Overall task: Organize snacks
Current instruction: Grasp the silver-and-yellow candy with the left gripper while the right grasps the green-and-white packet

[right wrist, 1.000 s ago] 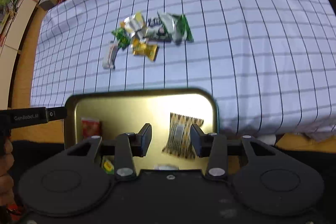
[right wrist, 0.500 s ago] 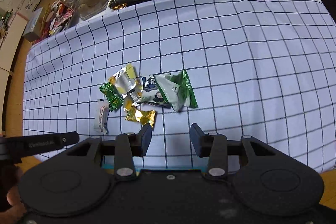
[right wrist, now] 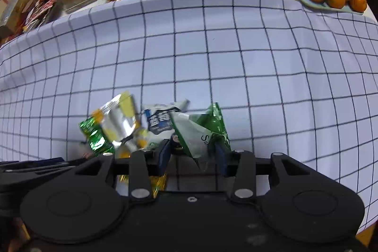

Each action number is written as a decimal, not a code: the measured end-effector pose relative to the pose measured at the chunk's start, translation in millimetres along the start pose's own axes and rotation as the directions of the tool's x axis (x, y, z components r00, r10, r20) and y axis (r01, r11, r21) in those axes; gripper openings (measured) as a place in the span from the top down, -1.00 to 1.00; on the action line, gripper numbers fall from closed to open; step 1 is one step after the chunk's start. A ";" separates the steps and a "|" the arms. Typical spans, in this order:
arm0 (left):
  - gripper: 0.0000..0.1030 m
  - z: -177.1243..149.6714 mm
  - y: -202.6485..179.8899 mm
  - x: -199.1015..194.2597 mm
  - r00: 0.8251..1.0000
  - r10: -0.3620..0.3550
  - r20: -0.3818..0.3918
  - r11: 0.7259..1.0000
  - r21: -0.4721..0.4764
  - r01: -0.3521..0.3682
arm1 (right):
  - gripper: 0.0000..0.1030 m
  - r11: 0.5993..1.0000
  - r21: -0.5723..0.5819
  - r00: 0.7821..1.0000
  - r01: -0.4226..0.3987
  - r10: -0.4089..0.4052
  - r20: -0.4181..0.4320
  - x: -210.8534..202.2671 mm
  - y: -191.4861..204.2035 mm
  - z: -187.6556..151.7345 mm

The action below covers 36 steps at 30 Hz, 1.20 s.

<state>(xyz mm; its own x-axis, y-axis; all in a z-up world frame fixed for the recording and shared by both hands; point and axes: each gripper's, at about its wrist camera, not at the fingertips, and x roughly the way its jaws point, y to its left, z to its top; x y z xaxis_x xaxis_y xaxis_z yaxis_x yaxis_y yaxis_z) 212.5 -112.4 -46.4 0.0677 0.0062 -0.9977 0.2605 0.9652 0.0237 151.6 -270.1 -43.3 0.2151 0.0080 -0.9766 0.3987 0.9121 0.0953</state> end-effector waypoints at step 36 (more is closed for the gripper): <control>0.32 29.0 -2.5 -2.3 0.997 -0.047 0.066 0.992 -0.115 0.054 | 0.17 0.988 0.151 0.994 -0.025 0.009 0.105 -26.9 -36.1 22.8</control>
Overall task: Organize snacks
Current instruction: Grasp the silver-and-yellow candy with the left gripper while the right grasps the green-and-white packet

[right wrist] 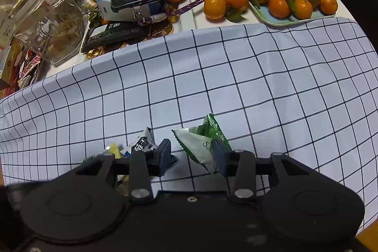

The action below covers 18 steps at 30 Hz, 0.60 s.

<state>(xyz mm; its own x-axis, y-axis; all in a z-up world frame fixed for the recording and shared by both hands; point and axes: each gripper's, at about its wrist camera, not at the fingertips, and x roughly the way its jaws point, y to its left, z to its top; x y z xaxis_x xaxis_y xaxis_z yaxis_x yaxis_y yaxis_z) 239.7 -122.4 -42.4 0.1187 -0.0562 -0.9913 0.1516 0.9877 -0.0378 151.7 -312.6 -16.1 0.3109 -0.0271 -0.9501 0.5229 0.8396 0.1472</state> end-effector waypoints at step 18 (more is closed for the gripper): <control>0.31 -23.1 -16.9 -32.7 0.995 -0.089 0.044 0.993 0.078 0.086 | 0.17 0.997 0.068 1.000 -0.018 0.017 0.020 -10.3 -18.6 8.5</control>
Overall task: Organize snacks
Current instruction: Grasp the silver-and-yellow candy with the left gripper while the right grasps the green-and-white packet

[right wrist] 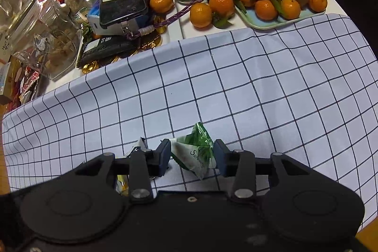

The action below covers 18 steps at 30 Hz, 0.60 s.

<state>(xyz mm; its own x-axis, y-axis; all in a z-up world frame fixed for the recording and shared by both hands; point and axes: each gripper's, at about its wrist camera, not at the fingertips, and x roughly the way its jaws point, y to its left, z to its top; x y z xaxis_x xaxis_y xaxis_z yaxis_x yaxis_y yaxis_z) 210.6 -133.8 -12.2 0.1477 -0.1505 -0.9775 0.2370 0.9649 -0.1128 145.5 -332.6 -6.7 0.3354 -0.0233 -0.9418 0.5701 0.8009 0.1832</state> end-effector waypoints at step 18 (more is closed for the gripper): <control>0.16 -3.3 -28.7 35.6 0.997 0.014 -0.070 0.999 0.052 -0.010 | 0.17 0.999 0.050 1.000 0.001 -0.001 0.004 -2.9 -8.7 3.9</control>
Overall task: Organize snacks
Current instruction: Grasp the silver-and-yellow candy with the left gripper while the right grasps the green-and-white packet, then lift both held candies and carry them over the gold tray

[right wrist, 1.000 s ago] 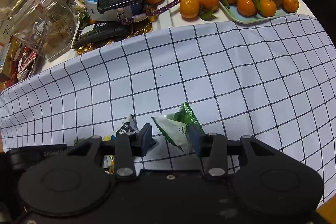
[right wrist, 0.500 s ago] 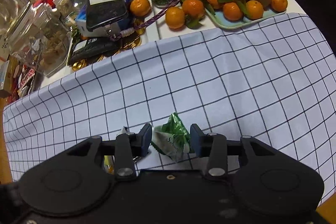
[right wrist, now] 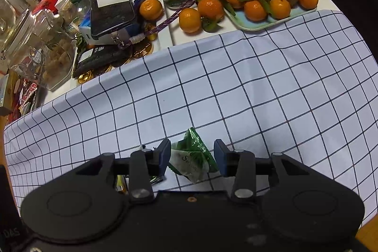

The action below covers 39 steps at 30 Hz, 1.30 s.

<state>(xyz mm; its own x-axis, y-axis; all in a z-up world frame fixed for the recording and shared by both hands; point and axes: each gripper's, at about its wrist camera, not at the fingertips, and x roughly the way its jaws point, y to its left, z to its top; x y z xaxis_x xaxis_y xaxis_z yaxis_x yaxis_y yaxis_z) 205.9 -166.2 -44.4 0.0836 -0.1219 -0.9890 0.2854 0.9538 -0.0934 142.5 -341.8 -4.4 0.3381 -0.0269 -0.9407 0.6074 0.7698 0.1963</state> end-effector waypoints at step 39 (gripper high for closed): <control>0.37 8.9 43.3 -55.6 0.989 -0.083 0.119 0.994 -0.059 0.090 | 0.07 0.997 -0.073 0.995 0.032 -0.039 -0.088 51.2 23.9 -2.3</control>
<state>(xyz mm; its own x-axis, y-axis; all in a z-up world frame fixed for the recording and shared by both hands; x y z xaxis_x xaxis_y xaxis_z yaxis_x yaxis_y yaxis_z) 222.0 -120.5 7.6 0.1726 -0.2323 -0.9572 0.2345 0.9535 -0.1891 172.8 -323.4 -48.6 0.2495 -0.0004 -0.9684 0.5639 0.8130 0.1449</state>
